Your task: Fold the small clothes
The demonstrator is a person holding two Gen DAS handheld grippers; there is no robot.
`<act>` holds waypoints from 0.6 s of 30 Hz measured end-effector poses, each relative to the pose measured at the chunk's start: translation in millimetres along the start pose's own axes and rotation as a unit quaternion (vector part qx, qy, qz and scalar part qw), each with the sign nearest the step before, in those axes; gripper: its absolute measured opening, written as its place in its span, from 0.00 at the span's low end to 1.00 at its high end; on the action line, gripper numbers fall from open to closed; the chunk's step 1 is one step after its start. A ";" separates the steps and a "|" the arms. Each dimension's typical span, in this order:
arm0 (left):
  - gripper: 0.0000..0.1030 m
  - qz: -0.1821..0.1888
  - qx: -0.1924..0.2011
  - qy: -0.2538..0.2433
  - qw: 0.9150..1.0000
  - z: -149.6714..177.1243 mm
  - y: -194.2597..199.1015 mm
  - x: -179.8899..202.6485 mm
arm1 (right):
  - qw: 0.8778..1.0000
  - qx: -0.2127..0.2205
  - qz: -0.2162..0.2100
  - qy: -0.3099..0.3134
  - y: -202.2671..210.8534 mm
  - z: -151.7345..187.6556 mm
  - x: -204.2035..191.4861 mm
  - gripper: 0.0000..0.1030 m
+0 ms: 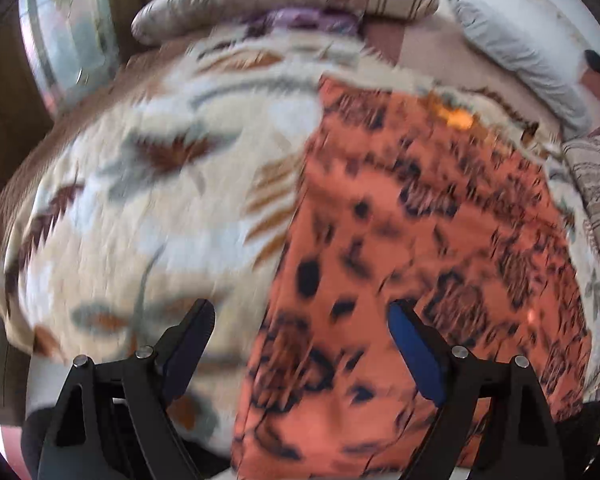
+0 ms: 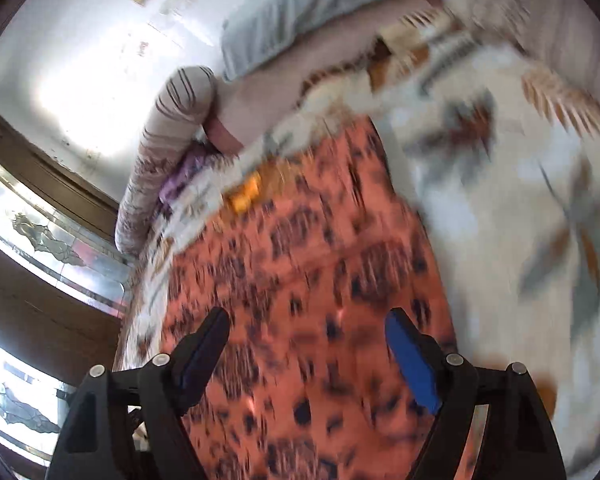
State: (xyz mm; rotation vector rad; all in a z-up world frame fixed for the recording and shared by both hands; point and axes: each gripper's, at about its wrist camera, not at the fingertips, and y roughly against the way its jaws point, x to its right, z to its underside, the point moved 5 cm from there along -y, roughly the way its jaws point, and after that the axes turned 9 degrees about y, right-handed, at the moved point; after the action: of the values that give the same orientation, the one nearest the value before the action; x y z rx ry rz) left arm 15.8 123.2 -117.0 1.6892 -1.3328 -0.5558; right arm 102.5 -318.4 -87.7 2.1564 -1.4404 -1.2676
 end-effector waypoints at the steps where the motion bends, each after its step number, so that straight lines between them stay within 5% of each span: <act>1: 0.87 0.006 0.006 -0.003 1.000 -11.9 -4.0 8.8 | 1.000 0.006 0.003 0.009 -15.7 -25.2 5.9 0.81; 4: 0.87 0.021 0.020 -0.011 1.000 -43.2 -21.3 33.2 | 0.999 -0.010 0.039 0.010 -72.0 -74.0 39.7 0.81; 8: 0.87 0.027 0.030 -0.026 0.999 -80.5 -55.5 58.6 | 0.994 -0.073 0.078 -0.018 -137.3 -84.9 86.8 0.78; 10: 0.87 0.030 0.028 -0.028 0.999 -99.9 -76.8 66.1 | 0.993 -0.083 0.079 0.012 -151.6 -81.7 89.3 0.56; 11: 0.87 0.028 0.025 -0.029 0.999 -107.5 -87.6 68.7 | 0.992 -0.093 0.085 0.032 -154.2 -81.5 86.9 0.25; 12: 0.87 0.023 0.020 -0.031 0.999 -113.4 -100.1 70.5 | 0.991 -0.098 0.087 0.040 -155.6 -83.1 85.5 0.17; 15: 0.89 -0.025 -0.028 -0.046 0.998 -113.5 -144.3 67.0 | 0.984 -0.085 0.146 0.056 -144.7 -91.7 96.6 0.17; 18: 0.90 -0.012 -0.017 -0.040 0.999 -113.2 -143.6 63.8 | 0.987 -0.056 0.147 0.041 -133.6 -103.8 94.8 0.24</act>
State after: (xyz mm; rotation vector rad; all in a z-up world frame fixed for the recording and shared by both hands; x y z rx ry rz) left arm 201.5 109.0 -170.2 1.6725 -1.3539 -0.6638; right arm 278.1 -359.8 -158.7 1.8217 -1.5444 -1.1104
